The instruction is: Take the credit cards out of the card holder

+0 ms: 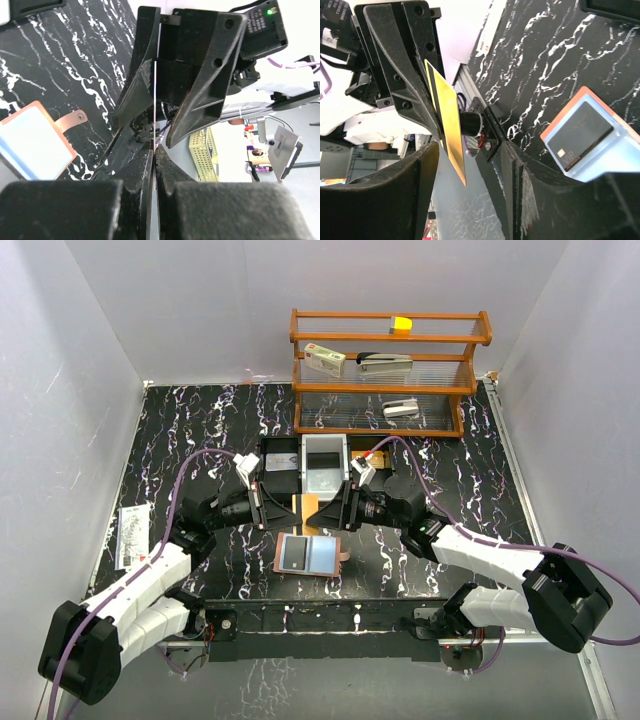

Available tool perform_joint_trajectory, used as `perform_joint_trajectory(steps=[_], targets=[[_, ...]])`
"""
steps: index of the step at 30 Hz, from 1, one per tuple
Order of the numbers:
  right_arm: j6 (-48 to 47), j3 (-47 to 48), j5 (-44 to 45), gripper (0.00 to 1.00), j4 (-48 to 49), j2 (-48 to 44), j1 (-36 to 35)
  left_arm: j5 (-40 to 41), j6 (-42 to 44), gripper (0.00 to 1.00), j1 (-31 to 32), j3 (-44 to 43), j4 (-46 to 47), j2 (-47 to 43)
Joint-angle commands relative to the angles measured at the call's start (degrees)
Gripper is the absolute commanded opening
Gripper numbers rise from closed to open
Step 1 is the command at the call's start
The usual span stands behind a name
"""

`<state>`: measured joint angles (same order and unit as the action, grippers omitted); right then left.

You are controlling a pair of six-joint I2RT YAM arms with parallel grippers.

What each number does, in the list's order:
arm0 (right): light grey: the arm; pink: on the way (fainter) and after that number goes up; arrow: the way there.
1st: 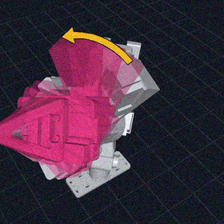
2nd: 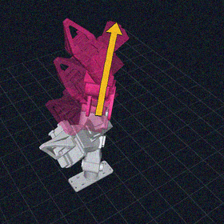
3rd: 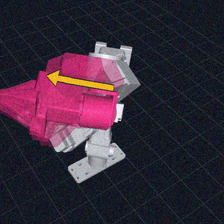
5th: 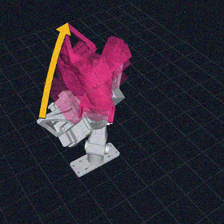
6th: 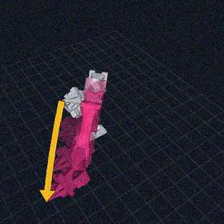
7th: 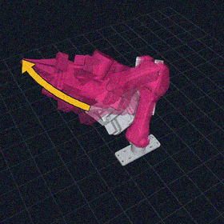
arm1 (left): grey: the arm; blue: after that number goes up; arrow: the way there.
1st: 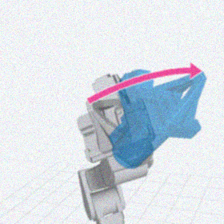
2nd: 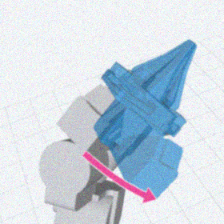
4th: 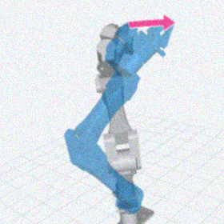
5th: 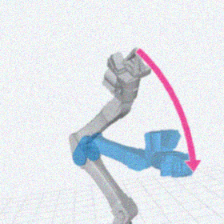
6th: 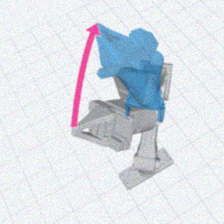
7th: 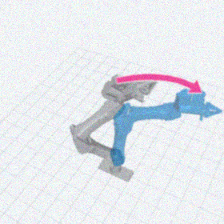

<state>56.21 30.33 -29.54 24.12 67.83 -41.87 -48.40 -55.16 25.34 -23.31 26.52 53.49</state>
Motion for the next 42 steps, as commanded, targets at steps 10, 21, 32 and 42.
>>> perform_joint_trajectory(steps=[10, 21, 32, 42], targets=[[9.0, -0.6, -7.4, 0.33, 19.9, -0.5, 1.8, -7.2, -1.2, 0.0, -0.2, -3.2, 5.6, 0.2], [11.3, 0.0, -12.4, 0.21, 24.9, 3.1, 1.8, -6.6, -4.4, 0.0, -0.2, -1.9, 12.0, 0.9], [11.9, -0.6, -12.3, 0.1, 26.7, 3.6, 1.8, -5.6, -2.9, 0.0, -0.2, -2.2, 10.0, -0.3], [12.7, -1.8, -10.4, 0.01, 27.1, 2.9, 1.9, -6.1, -1.2, 0.0, -0.2, -2.5, 6.9, -0.9]])
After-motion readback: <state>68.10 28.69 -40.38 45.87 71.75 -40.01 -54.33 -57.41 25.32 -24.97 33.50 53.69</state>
